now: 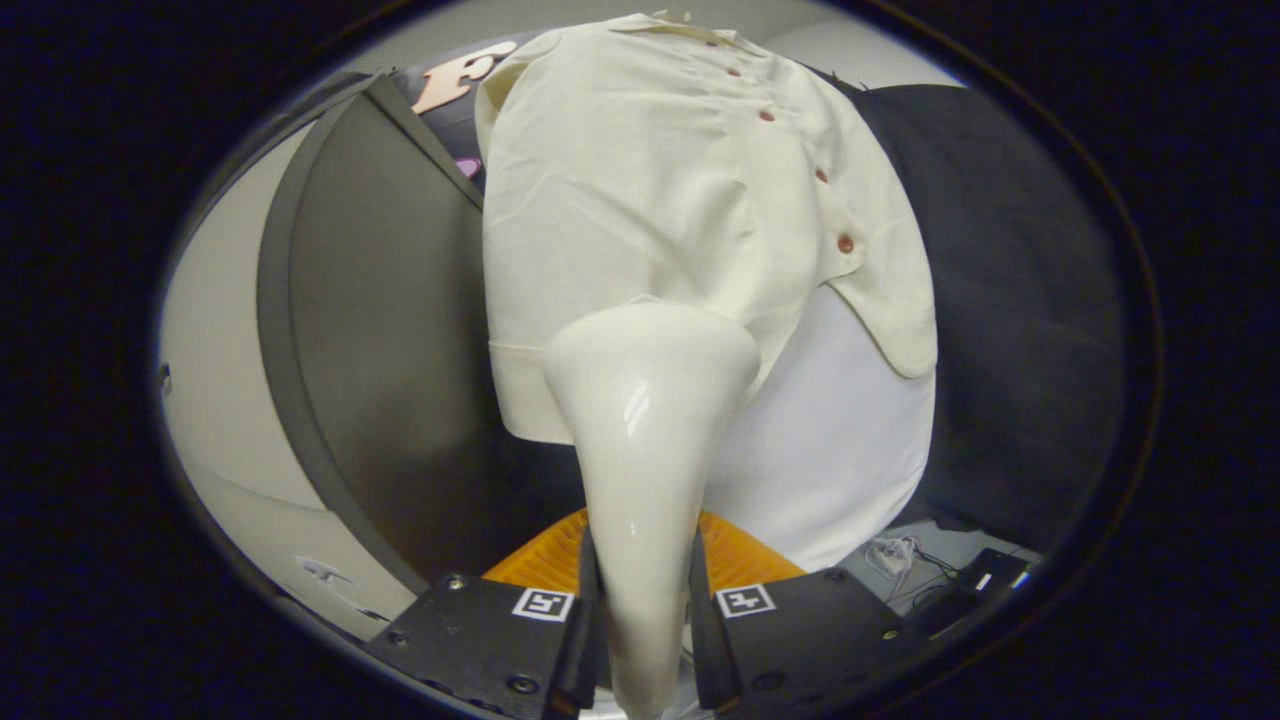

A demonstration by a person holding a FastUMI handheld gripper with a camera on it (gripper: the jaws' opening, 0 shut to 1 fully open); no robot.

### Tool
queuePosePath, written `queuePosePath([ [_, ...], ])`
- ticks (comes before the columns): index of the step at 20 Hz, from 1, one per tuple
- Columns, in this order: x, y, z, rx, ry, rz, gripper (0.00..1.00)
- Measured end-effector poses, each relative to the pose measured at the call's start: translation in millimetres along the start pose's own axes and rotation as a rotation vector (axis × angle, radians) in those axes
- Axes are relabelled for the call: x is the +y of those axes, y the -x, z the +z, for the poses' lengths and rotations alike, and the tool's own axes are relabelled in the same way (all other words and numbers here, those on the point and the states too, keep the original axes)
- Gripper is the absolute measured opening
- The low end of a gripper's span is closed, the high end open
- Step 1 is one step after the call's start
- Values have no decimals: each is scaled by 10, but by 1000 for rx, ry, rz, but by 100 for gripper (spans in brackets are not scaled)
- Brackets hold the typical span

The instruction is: Iron the clothes twice with a garment steamer, once on the left side and once on the right side.

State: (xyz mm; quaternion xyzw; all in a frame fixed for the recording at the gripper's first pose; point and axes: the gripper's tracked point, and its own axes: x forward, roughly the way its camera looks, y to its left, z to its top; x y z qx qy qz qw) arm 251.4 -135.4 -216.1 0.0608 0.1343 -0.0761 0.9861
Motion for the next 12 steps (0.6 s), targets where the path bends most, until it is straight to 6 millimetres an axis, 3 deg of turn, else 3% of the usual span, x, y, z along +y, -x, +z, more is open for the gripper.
queuePosePath([
  [2, -41, 168, 71, -1, 20, 10, 38],
  [4, -138, 296, 271, -9, 31, -7, 38],
  [12, -638, 691, 1723, -168, 64, -43, 37],
])
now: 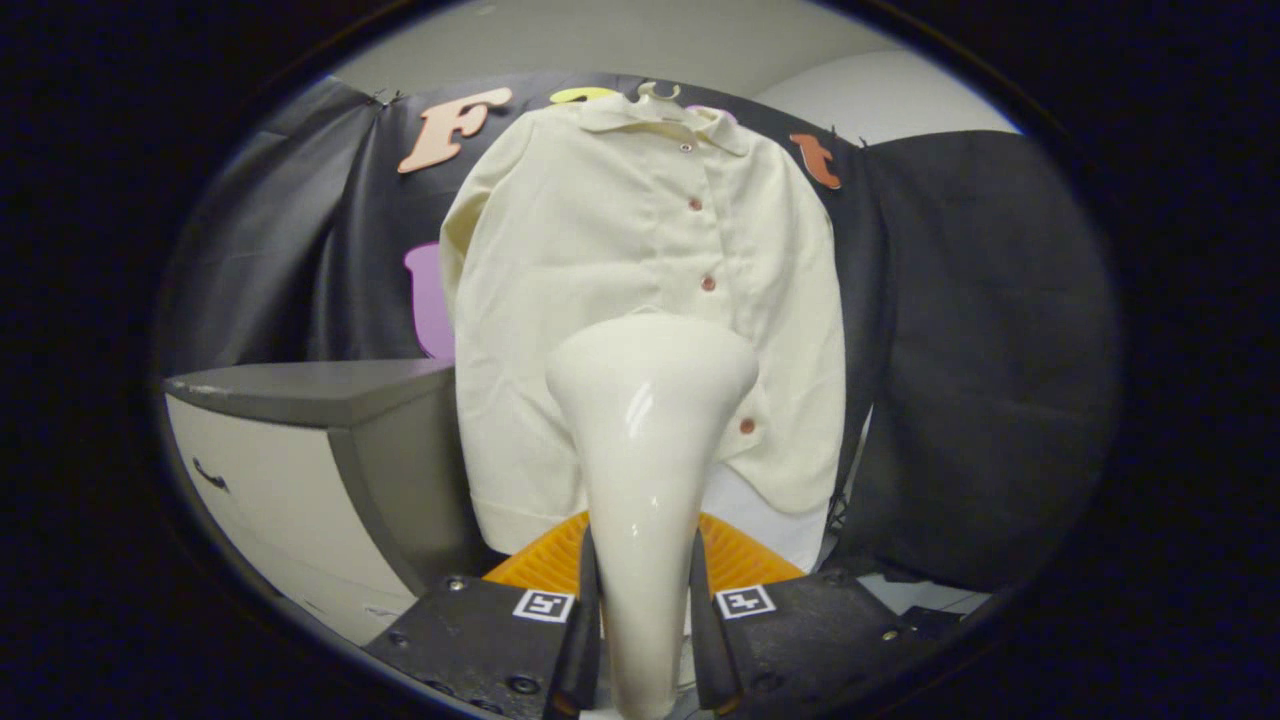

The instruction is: Iron the clothes twice with a garment steamer, once on the left side and once on the right side.

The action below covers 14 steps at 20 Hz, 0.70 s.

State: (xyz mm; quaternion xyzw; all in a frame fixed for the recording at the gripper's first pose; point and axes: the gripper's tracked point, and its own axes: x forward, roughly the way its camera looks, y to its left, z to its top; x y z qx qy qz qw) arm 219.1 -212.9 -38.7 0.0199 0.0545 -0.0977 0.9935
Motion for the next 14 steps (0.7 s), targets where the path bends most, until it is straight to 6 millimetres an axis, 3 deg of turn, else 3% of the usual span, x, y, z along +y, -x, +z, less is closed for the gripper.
queuePosePath([
  [4, -261, 7, 709, -72, 20, -4, 37],
  [9, -637, -187, 1371, -118, 15, -21, 37],
  [14, -965, -637, 1759, -143, -2, -3, 37],
])
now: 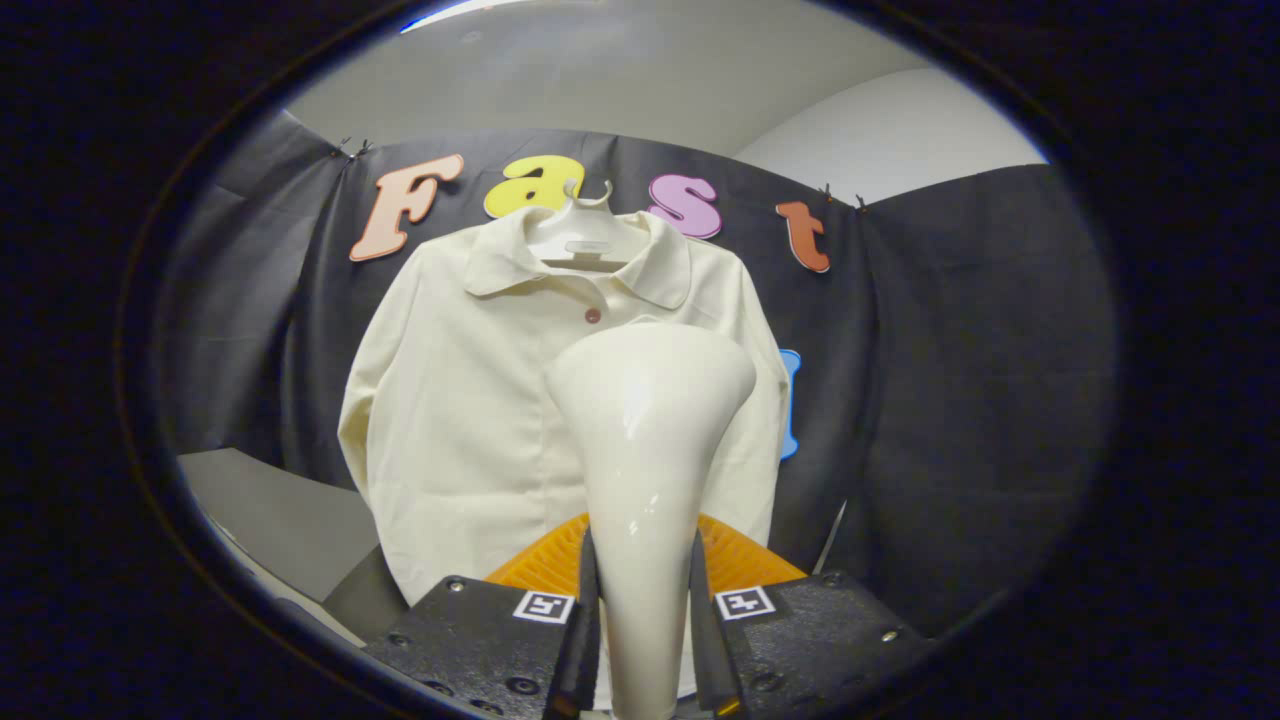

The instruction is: Iron the clothes twice with a garment steamer, once on the left side and once on the right side.

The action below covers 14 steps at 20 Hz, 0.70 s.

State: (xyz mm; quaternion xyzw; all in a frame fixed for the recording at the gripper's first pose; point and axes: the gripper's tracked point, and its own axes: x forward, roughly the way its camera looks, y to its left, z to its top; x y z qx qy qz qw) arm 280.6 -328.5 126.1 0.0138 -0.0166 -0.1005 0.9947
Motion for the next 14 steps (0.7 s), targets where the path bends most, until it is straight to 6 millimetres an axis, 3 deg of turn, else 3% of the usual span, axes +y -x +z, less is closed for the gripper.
queuePosePath([
  [5, -161, -498, 197, 14, -52, 25, 37],
  [8, -196, -723, 217, 52, -68, 33, 37],
  [10, -231, -812, 206, 57, -78, 41, 37],
  [14, -127, -855, -39, 106, -85, 54, 37],
])
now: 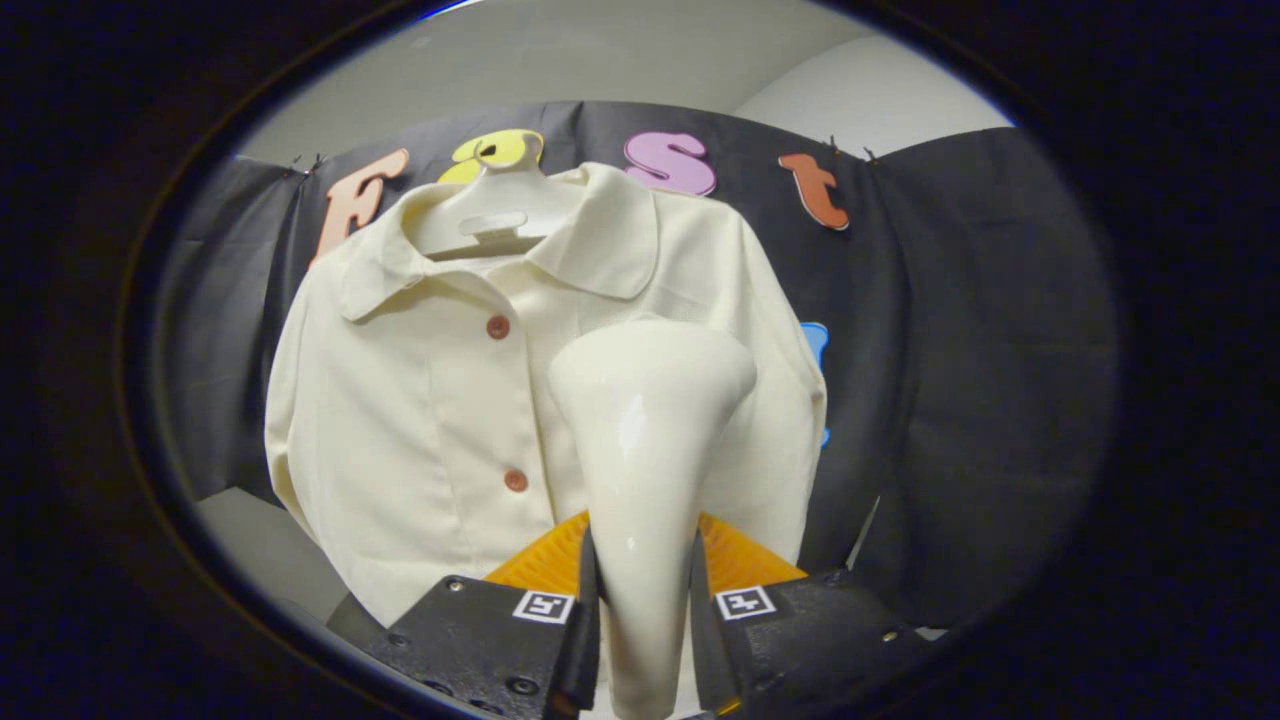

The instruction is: Iron the clothes twice with a garment steamer, once on the left side and once on the right side.

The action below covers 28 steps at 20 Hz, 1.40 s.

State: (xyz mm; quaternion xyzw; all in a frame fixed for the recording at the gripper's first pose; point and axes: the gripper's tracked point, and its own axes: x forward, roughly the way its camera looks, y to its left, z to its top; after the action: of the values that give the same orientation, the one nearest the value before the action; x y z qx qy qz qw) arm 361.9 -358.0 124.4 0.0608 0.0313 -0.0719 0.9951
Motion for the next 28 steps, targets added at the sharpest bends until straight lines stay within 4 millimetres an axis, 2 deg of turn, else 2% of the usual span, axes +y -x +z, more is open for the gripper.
queuePosePath([
  [3, -6, 23, -77, -21, -37, 1, 37],
  [10, -147, 118, -674, 65, -34, -33, 37],
  [17, -326, 255, -1482, 152, -45, -53, 37],
  [20, -379, 317, -1911, 188, -52, -49, 37],
  [23, -457, 329, -2171, 168, -110, -55, 37],
  [28, -545, 425, -2631, 197, -109, -62, 38],
])
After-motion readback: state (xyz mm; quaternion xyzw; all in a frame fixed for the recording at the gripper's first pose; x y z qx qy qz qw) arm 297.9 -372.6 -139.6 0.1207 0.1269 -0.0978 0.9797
